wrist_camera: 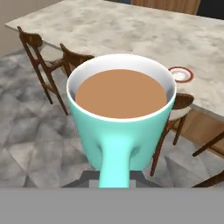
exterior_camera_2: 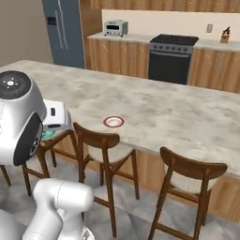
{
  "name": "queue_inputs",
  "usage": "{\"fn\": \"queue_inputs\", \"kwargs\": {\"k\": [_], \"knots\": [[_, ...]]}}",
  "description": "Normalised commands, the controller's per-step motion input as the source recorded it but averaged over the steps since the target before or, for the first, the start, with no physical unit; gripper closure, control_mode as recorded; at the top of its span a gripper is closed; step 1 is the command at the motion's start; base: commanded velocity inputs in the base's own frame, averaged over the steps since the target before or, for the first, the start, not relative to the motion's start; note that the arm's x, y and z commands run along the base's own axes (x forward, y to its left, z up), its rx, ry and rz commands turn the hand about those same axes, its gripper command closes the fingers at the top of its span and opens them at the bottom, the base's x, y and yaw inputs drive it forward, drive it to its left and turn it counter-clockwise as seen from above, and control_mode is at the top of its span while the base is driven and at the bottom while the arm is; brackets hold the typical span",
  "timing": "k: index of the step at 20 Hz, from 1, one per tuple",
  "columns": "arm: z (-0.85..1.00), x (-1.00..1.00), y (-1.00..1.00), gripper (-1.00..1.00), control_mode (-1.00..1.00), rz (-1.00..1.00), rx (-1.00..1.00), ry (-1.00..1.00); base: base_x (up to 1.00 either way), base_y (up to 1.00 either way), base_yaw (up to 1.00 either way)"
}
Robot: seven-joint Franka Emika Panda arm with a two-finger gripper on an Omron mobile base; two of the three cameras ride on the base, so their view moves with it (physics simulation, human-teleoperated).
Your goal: Pick the cup of tea, navigate to the dining table, and place it on the saucer.
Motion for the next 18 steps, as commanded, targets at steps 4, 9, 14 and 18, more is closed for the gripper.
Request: {"fn": "queue_inputs", "kwargs": {"k": [4,9,14,18], "knots": [[0.0,0.0,0.0,1.0,1.0,0.0,0.0,0.0,1.0,0.53,-0.31],[0.0,0.0,0.0,1.0,1.0,0.0,0.0,0.0,0.98,0.31,-0.31],[0.0,0.0,0.0,1.0,1.0,0.0,0.0,0.0,0.88,0.28,-0.25],[0.0,0.0,0.0,1.0,1.0,0.0,0.0,0.0,0.82,0.34,-0.15]]}}
